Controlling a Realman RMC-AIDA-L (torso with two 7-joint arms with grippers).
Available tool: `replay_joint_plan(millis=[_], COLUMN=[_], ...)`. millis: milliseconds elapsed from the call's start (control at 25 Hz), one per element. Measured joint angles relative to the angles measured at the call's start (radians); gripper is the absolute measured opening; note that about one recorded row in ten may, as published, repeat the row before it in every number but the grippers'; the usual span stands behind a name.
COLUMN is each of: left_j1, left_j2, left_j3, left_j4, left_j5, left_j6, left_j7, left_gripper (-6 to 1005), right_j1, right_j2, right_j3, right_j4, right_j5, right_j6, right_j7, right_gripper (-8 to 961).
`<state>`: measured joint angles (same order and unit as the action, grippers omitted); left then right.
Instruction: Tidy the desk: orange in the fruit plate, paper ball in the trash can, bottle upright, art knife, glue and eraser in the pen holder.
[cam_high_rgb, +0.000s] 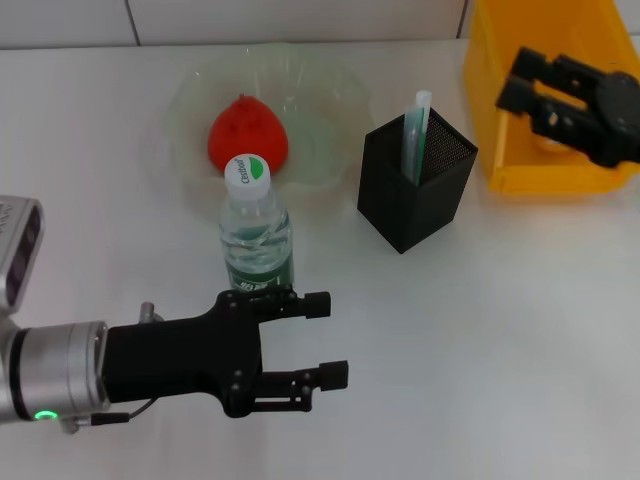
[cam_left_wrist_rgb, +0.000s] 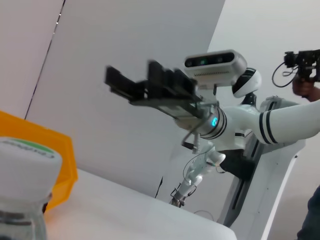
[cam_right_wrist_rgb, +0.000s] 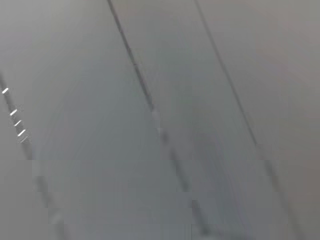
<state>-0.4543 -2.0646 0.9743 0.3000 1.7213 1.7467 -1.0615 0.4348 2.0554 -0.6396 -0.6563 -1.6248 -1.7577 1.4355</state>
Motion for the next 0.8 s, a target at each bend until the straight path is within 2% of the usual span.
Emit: replay_joint_plan(millis=[80,200,280,320,520,800], left_j1=[0.032,0.058,0.09,0.09,0.123,0.129], left_j2=[0.01,0.021,0.044,0.044,0.074,0.078], left_j3=[0.0,-0.004,-0.021,-0.021,-0.026,-0.02], left_j4=[0.028,0.043,0.05,0.05,0.05,0.05], left_j5=[-0.001,-0.001,-0.004,-0.004,0.002,0.004], left_j6=[0.046,0.081,0.127,0.127,0.147,0.163], left_j7=[-0.009,-0.014,-0.019,-0.019,-0.043,-0.073], left_gripper=[802,802,802,802,802,802], right_j1=[-0.023,-0.037,-0.056,-0.072,-0.132,-0.117], right_j2=[-0.03,-0.083,-0.097,-0.093,-0.048,0.004], right_j3=[0.001,0.006,0.009,0.009,0.004,0.0], right_j4=[-0.051,-0.034,-0.011,-0.004,0.005,0.024], right_j5=[-0.088,-0.222,-0.286,-0.309,-0.345,-0.404], right_j6=[-0.105,-0.252,-0.299,-0.302,-0.266,-0.224], right_j7=[0.047,0.062,0.051,0.035,-0.063,-0.081], right_gripper=[603,633,653,653,653,653])
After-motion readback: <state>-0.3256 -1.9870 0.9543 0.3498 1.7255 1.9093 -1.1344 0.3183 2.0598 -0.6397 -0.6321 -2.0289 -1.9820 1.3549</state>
